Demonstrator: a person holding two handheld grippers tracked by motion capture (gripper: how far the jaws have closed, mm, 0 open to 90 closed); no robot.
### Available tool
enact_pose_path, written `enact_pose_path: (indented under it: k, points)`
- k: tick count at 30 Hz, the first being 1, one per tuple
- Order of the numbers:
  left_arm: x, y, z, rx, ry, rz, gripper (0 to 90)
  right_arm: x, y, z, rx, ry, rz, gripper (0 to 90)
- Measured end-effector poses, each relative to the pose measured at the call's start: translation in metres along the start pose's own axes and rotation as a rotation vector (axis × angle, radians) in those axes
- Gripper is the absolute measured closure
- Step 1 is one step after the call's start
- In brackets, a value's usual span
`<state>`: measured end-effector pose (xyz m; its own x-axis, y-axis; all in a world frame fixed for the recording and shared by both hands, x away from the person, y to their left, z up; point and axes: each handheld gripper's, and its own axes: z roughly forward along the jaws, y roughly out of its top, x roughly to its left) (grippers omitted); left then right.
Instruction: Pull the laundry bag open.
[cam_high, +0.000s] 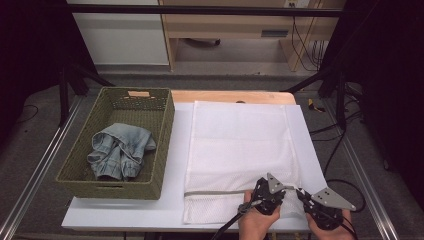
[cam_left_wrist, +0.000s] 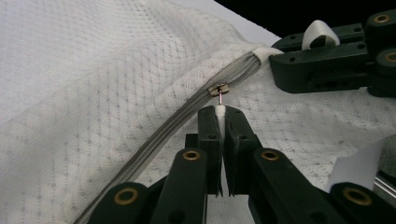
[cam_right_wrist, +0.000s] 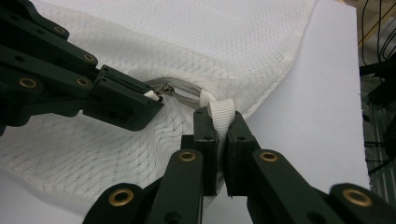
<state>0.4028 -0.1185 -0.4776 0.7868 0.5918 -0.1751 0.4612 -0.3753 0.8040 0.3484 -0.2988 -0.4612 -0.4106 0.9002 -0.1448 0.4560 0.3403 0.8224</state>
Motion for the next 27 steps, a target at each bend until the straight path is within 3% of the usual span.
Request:
enact_pose_path:
  k: [7, 15, 18, 27]
  points:
    - [0.0, -0.002, -0.002, 0.003, 0.003, 0.002, 86.5, 0.0, -0.001, 0.001, 0.009, 0.011, 0.008, 85.5]
    - [0.006, -0.003, -0.011, 0.013, 0.027, 0.007, 86.6, -0.002, -0.001, 0.0, 0.015, -0.007, 0.018, 85.7]
    - [0.008, -0.004, -0.012, 0.013, 0.012, -0.015, 86.6, -0.002, -0.001, 0.0, 0.02, -0.01, 0.023, 85.7]
    - [0.012, -0.007, -0.017, 0.034, 0.033, -0.006, 86.5, -0.001, -0.001, 0.002, 0.034, -0.019, 0.006, 85.7]
